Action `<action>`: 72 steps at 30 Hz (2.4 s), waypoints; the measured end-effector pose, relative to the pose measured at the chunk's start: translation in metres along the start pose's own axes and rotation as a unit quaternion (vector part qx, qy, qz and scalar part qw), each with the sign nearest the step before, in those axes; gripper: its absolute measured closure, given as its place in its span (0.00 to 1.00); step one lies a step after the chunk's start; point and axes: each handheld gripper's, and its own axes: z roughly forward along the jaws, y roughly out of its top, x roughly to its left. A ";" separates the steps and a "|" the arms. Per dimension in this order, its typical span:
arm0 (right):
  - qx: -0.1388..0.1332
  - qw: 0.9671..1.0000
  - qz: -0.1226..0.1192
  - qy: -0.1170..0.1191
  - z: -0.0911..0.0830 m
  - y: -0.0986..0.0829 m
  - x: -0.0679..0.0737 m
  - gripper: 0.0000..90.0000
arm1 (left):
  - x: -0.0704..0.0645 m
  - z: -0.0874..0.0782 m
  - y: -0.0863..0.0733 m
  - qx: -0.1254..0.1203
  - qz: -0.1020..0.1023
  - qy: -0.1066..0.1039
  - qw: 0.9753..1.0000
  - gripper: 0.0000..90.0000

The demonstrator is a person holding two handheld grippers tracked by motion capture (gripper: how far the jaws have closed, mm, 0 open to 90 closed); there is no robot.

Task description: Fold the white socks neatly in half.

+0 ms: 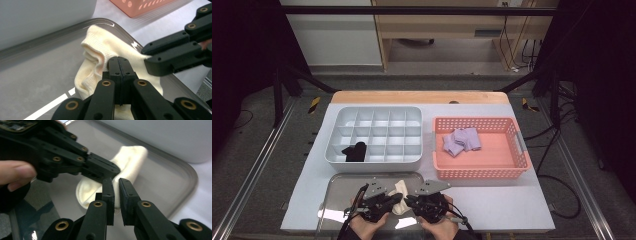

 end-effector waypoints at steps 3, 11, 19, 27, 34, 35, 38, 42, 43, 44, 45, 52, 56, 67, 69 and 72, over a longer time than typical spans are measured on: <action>0.002 1.000 -0.005 0.003 0.000 0.000 0.002 0.93 | 0.002 0.000 0.000 -0.002 -0.007 -0.007 1.000 0.99; 0.004 1.000 -0.007 0.007 0.002 0.000 0.005 0.93 | 0.004 -0.003 0.000 -0.005 -0.010 -0.014 1.000 0.99; 0.009 1.000 0.007 -0.006 -0.001 0.000 0.001 0.93 | 0.029 -0.041 -0.002 -0.038 -0.043 0.000 0.998 0.97; 0.008 1.000 0.001 -0.010 -0.001 0.000 0.002 0.93 | 0.023 -0.034 -0.018 0.017 -0.046 -0.013 0.999 0.98; 0.008 1.000 -0.011 0.008 0.000 0.003 0.005 0.93 | 0.021 -0.028 -0.017 0.013 -0.036 0.001 0.999 0.99; 0.008 1.000 -0.013 0.006 0.001 0.003 0.006 0.93 | 0.023 -0.031 -0.015 0.001 -0.040 0.003 0.999 0.99; 0.029 1.000 -0.003 -0.006 0.004 0.001 0.004 0.93 | 0.022 -0.042 -0.009 -0.034 -0.040 0.005 0.999 0.99; 0.040 0.999 0.006 -0.009 0.007 -0.001 0.003 0.92 | 0.003 -0.043 -0.002 -0.048 -0.006 -0.007 0.999 0.99; 0.040 0.999 0.006 -0.009 0.007 -0.001 0.003 0.92 | 0.003 -0.043 -0.002 -0.048 -0.006 -0.007 0.999 0.99; 0.044 0.999 0.008 -0.012 0.008 -0.001 0.004 0.91 | -0.002 -0.032 -0.004 -0.030 0.003 -0.009 0.999 0.99; 0.043 0.999 0.007 -0.010 0.008 -0.001 0.004 0.91 | -0.002 -0.032 -0.004 -0.030 0.003 -0.009 0.999 0.99; 0.012 1.000 0.028 -0.003 -0.002 0.008 -0.005 0.82 | 0.000 -0.013 -0.008 0.008 0.009 0.000 1.000 0.99; 0.020 0.999 0.033 -0.006 0.006 0.013 -0.010 0.80 | 0.000 -0.013 -0.008 0.008 0.010 -0.001 1.000 0.99; 0.052 0.998 0.040 0.007 0.024 0.002 -0.015 0.86 | 0.001 -0.012 -0.009 0.011 0.012 -0.002 1.000 0.99; 0.058 0.997 0.041 0.014 0.024 0.003 -0.015 0.93 | 0.002 -0.011 -0.009 0.010 0.013 0.000 1.000 0.99; 0.060 0.997 0.045 0.014 0.022 0.004 -0.014 0.95 | 0.002 -0.011 -0.009 0.009 0.011 0.000 1.000 0.99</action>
